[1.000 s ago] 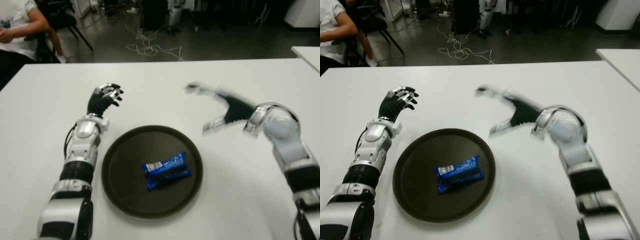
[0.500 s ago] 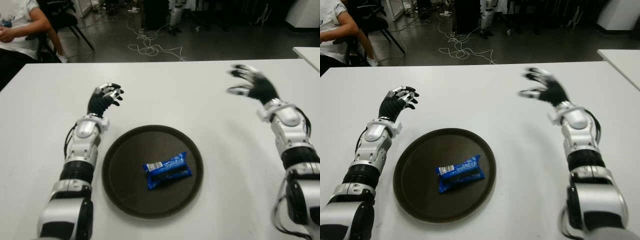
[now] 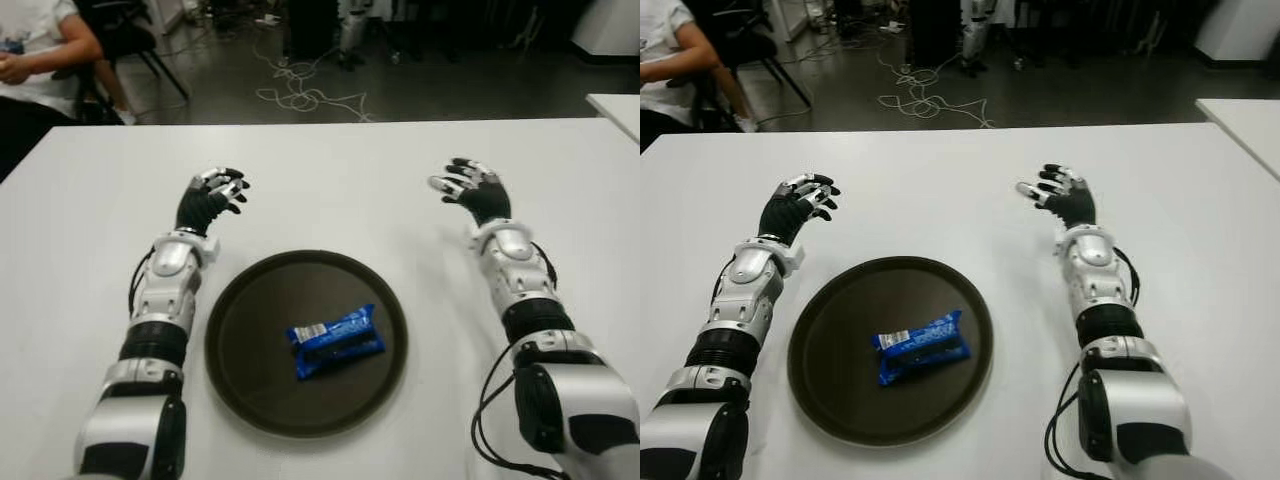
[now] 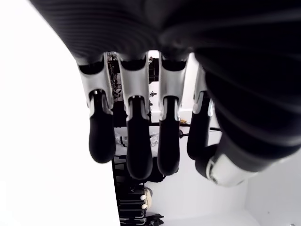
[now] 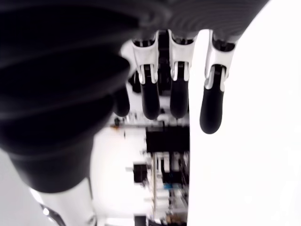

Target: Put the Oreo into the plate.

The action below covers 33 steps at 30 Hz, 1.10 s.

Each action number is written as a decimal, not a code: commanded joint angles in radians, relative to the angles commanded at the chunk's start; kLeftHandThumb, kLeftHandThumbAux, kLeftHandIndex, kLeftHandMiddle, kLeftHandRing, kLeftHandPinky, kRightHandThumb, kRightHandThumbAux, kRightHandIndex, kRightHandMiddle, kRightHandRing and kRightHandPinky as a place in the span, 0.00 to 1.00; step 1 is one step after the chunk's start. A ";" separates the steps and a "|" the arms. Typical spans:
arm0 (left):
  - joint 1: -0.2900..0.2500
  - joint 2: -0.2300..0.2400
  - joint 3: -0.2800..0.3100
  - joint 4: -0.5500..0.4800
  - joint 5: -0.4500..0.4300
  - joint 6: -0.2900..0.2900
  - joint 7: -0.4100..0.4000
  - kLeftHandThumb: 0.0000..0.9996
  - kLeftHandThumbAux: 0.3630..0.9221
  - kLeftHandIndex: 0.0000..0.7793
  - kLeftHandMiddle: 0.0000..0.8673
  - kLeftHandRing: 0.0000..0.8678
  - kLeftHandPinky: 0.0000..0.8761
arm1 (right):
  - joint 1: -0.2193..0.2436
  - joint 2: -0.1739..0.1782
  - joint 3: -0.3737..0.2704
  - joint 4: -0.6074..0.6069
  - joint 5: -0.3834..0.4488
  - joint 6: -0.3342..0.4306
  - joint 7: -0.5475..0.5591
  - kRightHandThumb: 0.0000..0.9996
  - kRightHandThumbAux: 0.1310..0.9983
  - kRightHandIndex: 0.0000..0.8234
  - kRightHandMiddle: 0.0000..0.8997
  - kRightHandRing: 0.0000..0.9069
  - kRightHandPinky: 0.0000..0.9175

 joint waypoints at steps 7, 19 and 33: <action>0.000 0.002 -0.001 -0.001 0.001 0.000 -0.001 0.83 0.55 0.54 0.54 0.59 0.65 | 0.004 0.006 0.001 0.007 -0.016 -0.026 0.016 0.04 0.82 0.38 0.50 0.54 0.59; 0.001 0.001 -0.004 0.002 0.007 -0.007 0.005 0.83 0.55 0.54 0.54 0.58 0.64 | 0.019 0.009 0.011 0.003 -0.031 -0.063 0.035 0.05 0.78 0.39 0.50 0.54 0.58; -0.002 0.002 -0.003 0.010 0.008 -0.009 0.008 0.83 0.55 0.54 0.54 0.59 0.64 | 0.015 0.006 0.023 0.011 -0.057 -0.058 0.026 0.05 0.80 0.39 0.51 0.55 0.58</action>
